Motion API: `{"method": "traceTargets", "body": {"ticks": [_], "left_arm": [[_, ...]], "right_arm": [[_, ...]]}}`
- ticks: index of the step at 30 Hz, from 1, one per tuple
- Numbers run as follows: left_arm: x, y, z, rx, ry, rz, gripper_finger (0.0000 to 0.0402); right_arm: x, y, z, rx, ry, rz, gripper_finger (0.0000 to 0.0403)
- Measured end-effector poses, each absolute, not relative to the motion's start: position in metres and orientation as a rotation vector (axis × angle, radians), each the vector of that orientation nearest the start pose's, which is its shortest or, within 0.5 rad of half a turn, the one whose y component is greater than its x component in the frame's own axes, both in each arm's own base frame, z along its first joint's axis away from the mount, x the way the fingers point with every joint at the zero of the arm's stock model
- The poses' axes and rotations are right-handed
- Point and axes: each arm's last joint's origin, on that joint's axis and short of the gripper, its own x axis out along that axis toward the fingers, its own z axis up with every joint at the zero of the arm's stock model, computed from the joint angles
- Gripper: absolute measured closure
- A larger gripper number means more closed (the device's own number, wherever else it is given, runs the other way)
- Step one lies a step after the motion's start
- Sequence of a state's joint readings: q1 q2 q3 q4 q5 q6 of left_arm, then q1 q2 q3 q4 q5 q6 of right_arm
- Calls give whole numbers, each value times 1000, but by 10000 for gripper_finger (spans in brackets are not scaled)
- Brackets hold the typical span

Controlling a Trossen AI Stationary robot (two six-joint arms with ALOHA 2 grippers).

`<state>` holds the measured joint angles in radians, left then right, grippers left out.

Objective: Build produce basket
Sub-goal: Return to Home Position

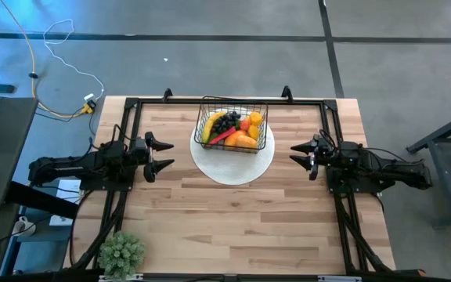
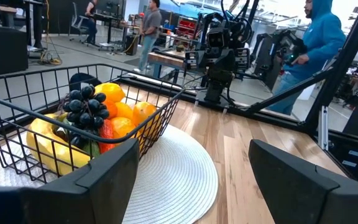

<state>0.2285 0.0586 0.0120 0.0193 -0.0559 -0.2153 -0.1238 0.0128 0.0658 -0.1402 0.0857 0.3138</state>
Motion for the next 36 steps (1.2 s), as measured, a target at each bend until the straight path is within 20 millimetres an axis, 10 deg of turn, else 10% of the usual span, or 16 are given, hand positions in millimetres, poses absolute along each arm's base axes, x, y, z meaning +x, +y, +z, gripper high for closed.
{"method": "traceTargets", "body": {"ticks": [36], "left_arm": [[98,24,165,-217,-4,286,108]], "right_arm": [[93,-14,171,314,55,-222,229]]}}
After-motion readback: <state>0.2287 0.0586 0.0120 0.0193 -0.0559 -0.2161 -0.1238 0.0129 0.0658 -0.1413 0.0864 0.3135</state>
